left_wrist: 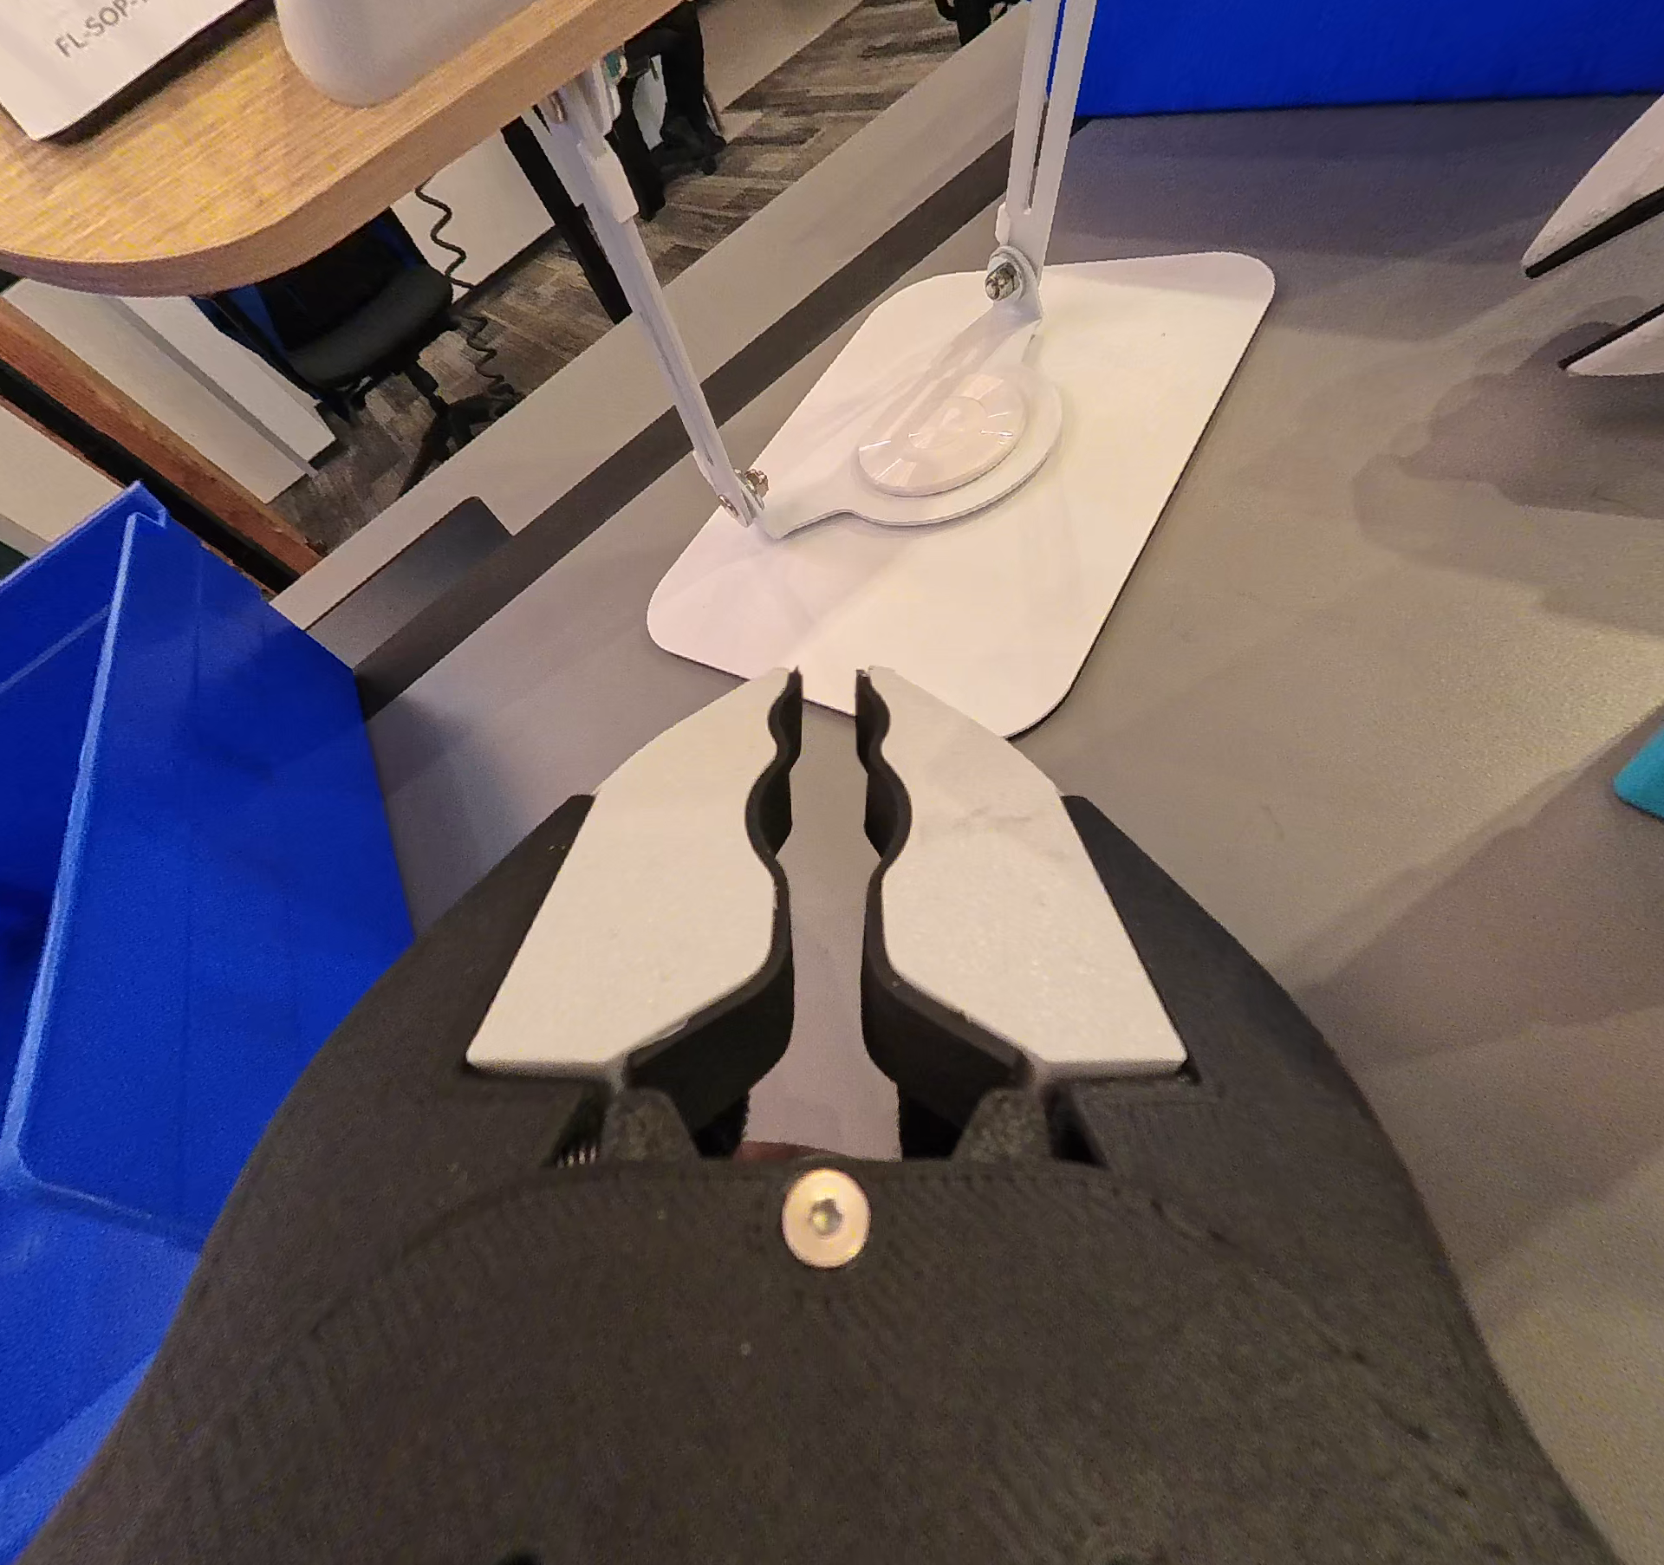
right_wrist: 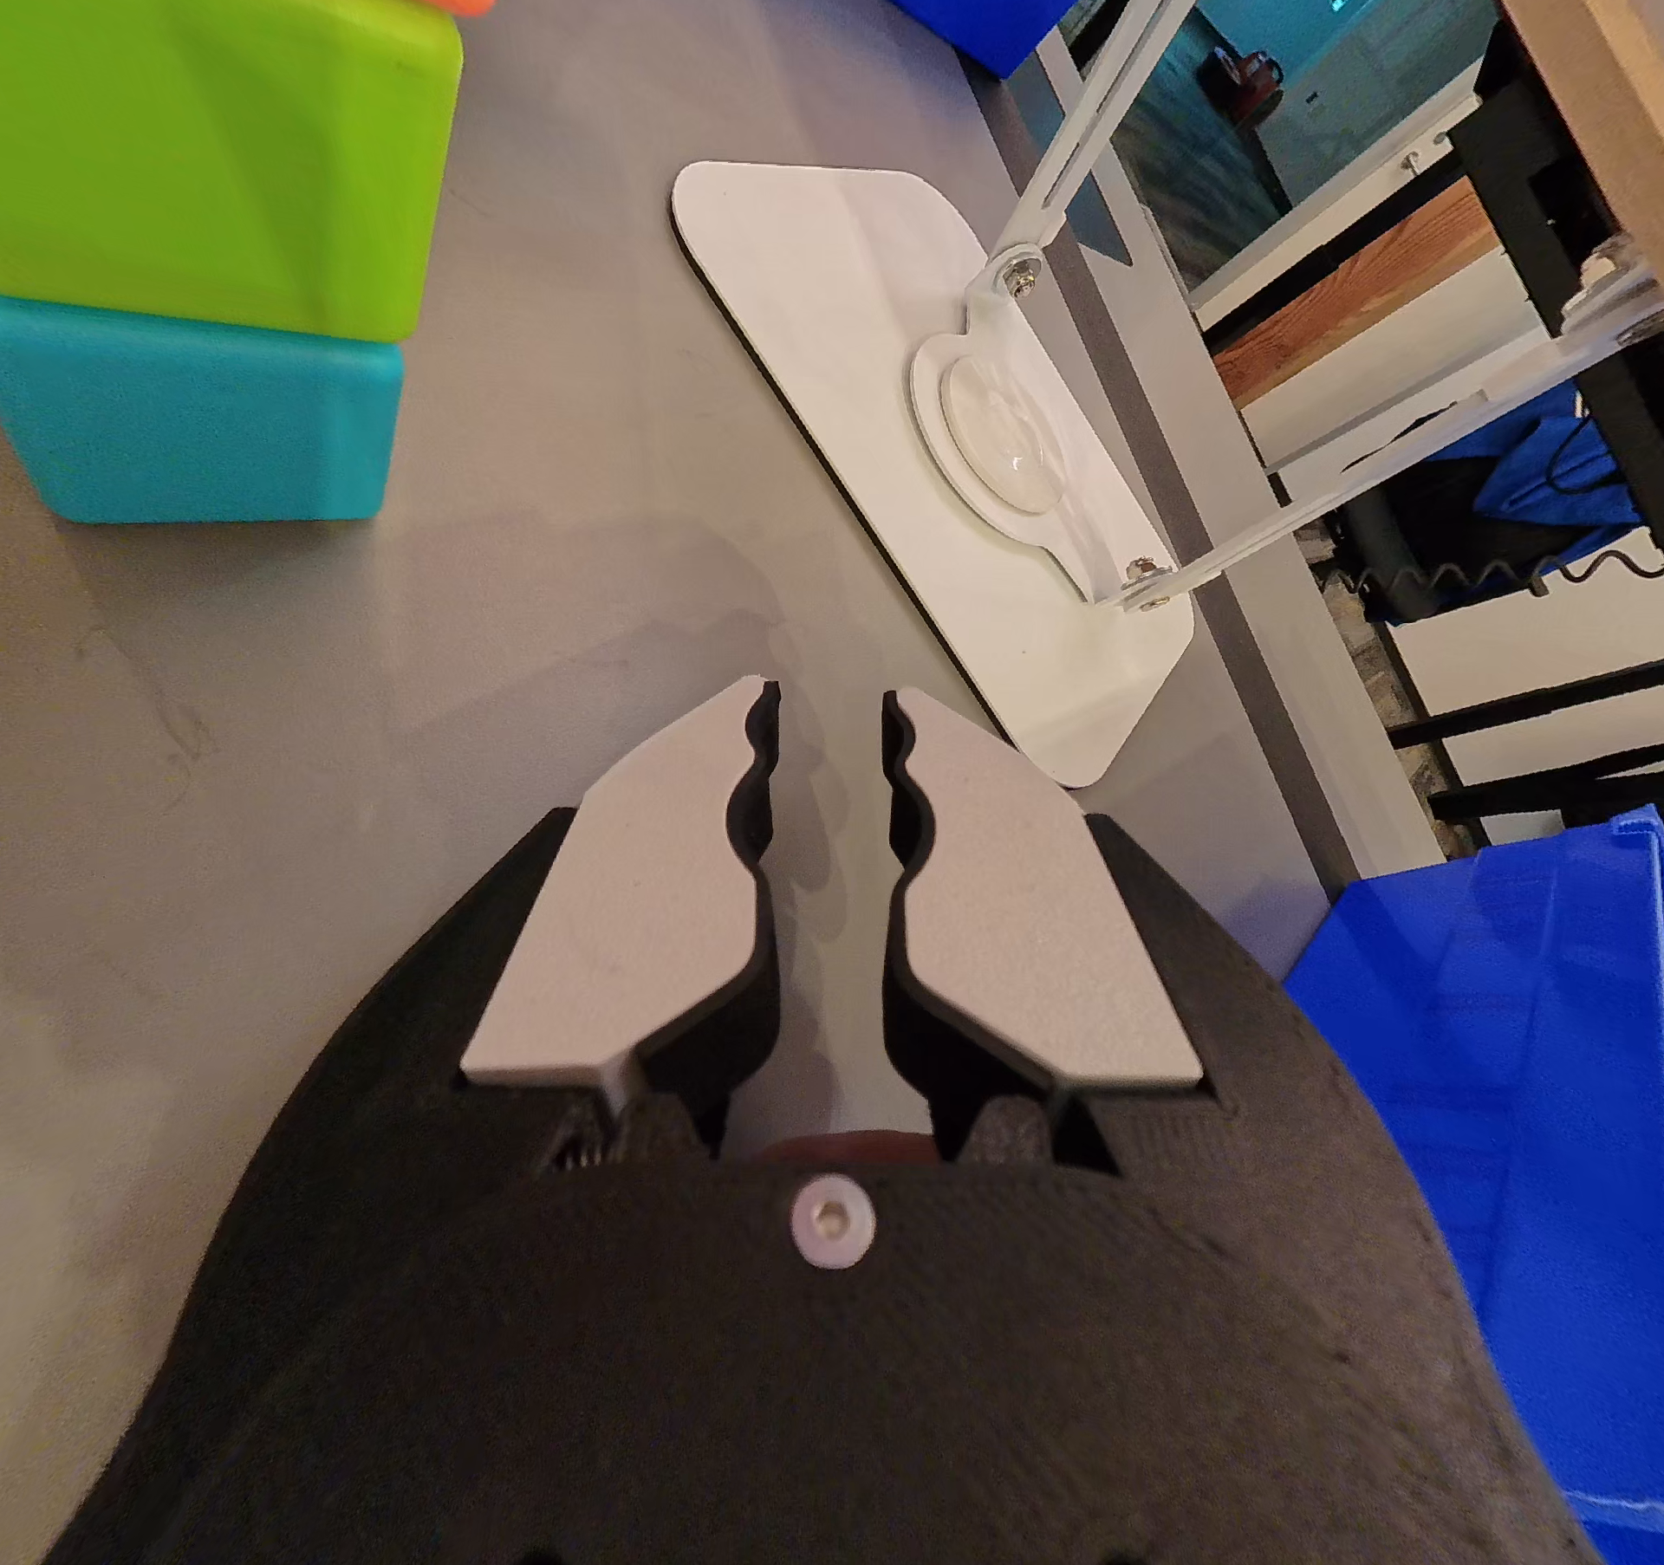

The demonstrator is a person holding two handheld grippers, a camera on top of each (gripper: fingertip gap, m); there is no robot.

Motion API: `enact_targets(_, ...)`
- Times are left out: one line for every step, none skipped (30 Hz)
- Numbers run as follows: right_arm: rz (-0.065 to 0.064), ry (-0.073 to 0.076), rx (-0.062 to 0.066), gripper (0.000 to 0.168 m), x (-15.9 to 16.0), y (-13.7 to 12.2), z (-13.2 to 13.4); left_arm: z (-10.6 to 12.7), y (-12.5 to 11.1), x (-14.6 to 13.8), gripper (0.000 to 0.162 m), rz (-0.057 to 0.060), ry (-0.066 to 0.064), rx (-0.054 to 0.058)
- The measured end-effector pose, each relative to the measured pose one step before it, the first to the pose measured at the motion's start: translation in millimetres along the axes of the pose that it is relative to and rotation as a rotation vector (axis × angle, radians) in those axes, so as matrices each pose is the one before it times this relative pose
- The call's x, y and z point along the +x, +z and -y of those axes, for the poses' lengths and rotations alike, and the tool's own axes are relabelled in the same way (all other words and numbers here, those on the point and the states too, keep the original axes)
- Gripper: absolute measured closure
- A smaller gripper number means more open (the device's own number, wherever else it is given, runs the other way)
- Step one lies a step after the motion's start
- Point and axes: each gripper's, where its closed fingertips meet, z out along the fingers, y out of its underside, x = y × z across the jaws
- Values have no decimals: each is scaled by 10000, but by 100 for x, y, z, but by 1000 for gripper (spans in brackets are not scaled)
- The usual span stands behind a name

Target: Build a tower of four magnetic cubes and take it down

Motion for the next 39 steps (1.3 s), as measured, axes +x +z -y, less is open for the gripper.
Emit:
enact_targets(1,2,2,146,3,-3,10,-6,2,-3,151,-5,-5,-1)
enact_targets(0,5,1,146,7,2,-7,6,3,-5,150,3,0,5)
enact_targets(2,2,1,146,3,-4,8,15,0,-29,149,23,-6,5)
enact_targets(3,-3,0,146,-5,5,7,19,2,2,147,0,-9,8)
enact_targets(1,-5,-4,146,-8,8,-4,7,-4,31,147,-19,-1,6)
enact_targets(0,-2,-1,146,2,-1,-2,1,0,-5,147,4,-1,0)
enact_targets(2,1,-2,146,-3,-1,-2,-3,6,-4,147,-2,0,-3)
enact_targets(1,-1,-1,146,6,6,-3,-2,2,15,147,-6,0,-5)
enact_targets(-1,-2,0,146,-9,-1,9,0,5,-25,146,12,-5,3)
enact_targets(-1,0,-4,146,8,4,-6,14,-3,-19,145,14,-13,8)
enact_targets(0,0,-1,146,0,-1,-2,4,-4,-8,143,-5,-14,4)
enact_targets(1,-1,0,146,0,0,0,0,7,14,143,-15,-2,-1)
enact_targets(0,-2,-4,145,-3,3,2,-3,6,-7,143,1,-1,-3)
enact_targets(-1,-4,-3,145,-1,2,-11,-5,5,-11,142,7,-6,-4)
enact_targets(-1,-6,1,145,-2,-6,2,-5,5,-6,142,2,-4,-4)
enact_targets(0,-5,-2,145,-6,9,-2,2,11,-9,141,8,-2,-3)
enact_targets(-1,-3,-4,145,3,-3,-6,-5,-3,-3,141,2,1,-4)
enact_targets(-3,-3,-1,145,-3,10,-1,-1,9,8,141,-7,2,-5)
enact_targets(-1,-2,1,145,-1,-12,-5,0,0,-5,141,4,0,0)
enact_targets(0,0,0,145,-1,0,0,0,-10,-5,141,5,-2,5)
enact_targets(-1,1,-1,145,7,6,-2,-3,13,-9,140,0,-6,-3)
enact_targets(-2,0,0,145,2,0,0,-7,3,-3,140,0,-5,-6)
enact_targets(-2,-2,0,145,-7,-1,9,-4,5,-9,139,3,-2,-3)
enact_targets(-2,-1,1,145,7,-5,-7,4,2,4,139,-3,0,3)
enact_targets(0,0,0,145,0,0,0,1,0,1,139,0,-2,1)
enact_targets(1,0,0,145,-2,0,0,-6,4,-2,139,-3,-1,-5)
enact_targets(2,1,0,145,-3,0,0,-2,-1,6,139,-6,3,-1)
enact_targets(1,3,0,145,4,7,-2,-3,9,26,138,-15,5,0)
enact_targets(-2,5,0,145,2,-6,-8,0,0,-1,138,1,0,0)
enact_targets(-1,2,0,145,-1,0,0,-7,-6,-5,138,0,-2,-1)
enact_targets(0,-2,1,145,2,1,1,1,11,11,138,-8,1,-3)
enact_targets(-1,-2,1,145,-9,-2,-5,2,-4,6,138,4,4,-2)
enact_targets(-1,-2,-1,145,-1,5,6,2,1,-11,138,8,1,2)
enact_targets(-1,-2,-1,145,3,0,-1,-4,2,-7,138,-1,-7,0)
enact_targets(-1,-1,1,145,-4,5,-6,-7,1,3,138,-8,-9,-2)
enact_targets(0,1,0,145,-1,0,0,0,0,5,138,-3,-1,0)
enact_targets(0,4,-1,145,1,-6,-8,4,-5,0,138,2,6,4)
enact_targets(0,4,-1,145,5,6,-3,-1,-8,1,137,2,4,0)
enact_targets(-1,2,0,145,-1,0,0,3,1,9,137,-6,-3,2)
